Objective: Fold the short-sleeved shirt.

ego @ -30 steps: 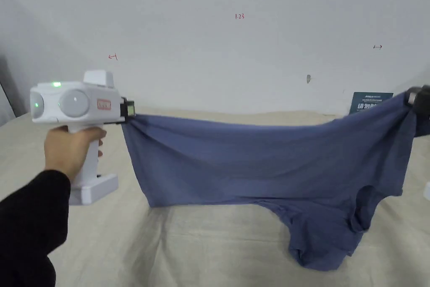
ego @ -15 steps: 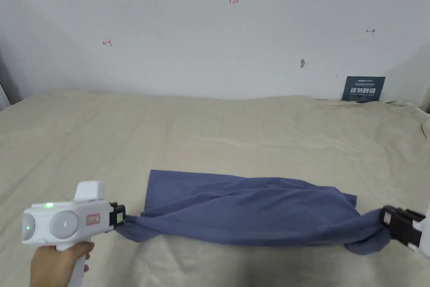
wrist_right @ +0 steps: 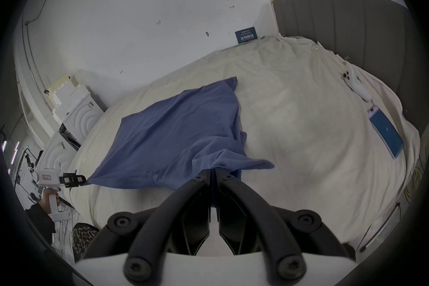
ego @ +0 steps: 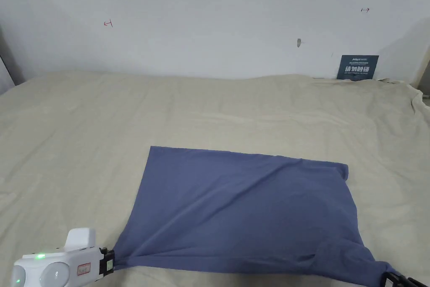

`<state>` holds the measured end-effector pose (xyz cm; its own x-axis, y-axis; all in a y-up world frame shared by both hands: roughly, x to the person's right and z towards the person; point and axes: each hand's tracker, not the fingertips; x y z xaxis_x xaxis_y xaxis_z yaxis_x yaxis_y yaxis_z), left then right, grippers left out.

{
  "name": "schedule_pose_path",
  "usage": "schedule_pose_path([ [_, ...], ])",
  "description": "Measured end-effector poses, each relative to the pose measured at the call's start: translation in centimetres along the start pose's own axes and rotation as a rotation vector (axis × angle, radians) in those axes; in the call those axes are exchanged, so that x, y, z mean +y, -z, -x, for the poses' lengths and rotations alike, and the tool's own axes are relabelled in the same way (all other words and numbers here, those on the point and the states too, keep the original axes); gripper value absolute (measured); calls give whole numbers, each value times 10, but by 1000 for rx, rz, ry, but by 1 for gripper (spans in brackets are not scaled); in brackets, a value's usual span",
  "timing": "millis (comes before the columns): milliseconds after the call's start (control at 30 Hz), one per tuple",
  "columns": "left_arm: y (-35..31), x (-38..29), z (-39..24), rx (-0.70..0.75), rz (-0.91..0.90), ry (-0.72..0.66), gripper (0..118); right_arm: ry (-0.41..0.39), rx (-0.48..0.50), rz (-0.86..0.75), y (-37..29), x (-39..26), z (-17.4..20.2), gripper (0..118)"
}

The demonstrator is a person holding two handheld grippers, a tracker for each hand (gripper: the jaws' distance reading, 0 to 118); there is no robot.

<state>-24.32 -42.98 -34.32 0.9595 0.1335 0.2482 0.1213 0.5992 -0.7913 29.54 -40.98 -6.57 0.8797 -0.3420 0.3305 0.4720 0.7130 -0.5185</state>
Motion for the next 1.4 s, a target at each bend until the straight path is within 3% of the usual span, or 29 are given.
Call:
schedule_pose_path([
  [400,-14,-48,7,28,49,24,0,-35,-49,84,-25,-50,2,2],
  [667,14,-64,2,81,115,39,0,-108,-197,223,25,-69,-6,2],
  [733,18,-68,-4,98,130,39,6,-108,-229,258,34,-73,-7,2],
  [800,16,-68,-8,114,119,49,18,-92,-230,270,34,-76,-6,5],
  [867,14,-64,-9,115,128,53,49,-87,-225,261,27,-71,-2,21],
  [900,11,-61,-9,111,135,46,74,-86,-225,255,22,-68,2,49],
  [933,8,-60,-10,108,134,43,88,-87,-221,244,18,-65,7,74],
  [967,4,-58,-11,108,125,36,99,-93,-225,227,14,-61,11,93],
  [1000,-6,-54,-15,104,98,23,108,-106,-234,203,9,-55,16,104],
  [1333,-80,-21,-33,44,-188,-56,110,-232,-162,-82,-37,6,68,105],
  [1400,-90,-17,-40,64,-229,-38,107,-260,-184,-134,-40,11,77,104],
])
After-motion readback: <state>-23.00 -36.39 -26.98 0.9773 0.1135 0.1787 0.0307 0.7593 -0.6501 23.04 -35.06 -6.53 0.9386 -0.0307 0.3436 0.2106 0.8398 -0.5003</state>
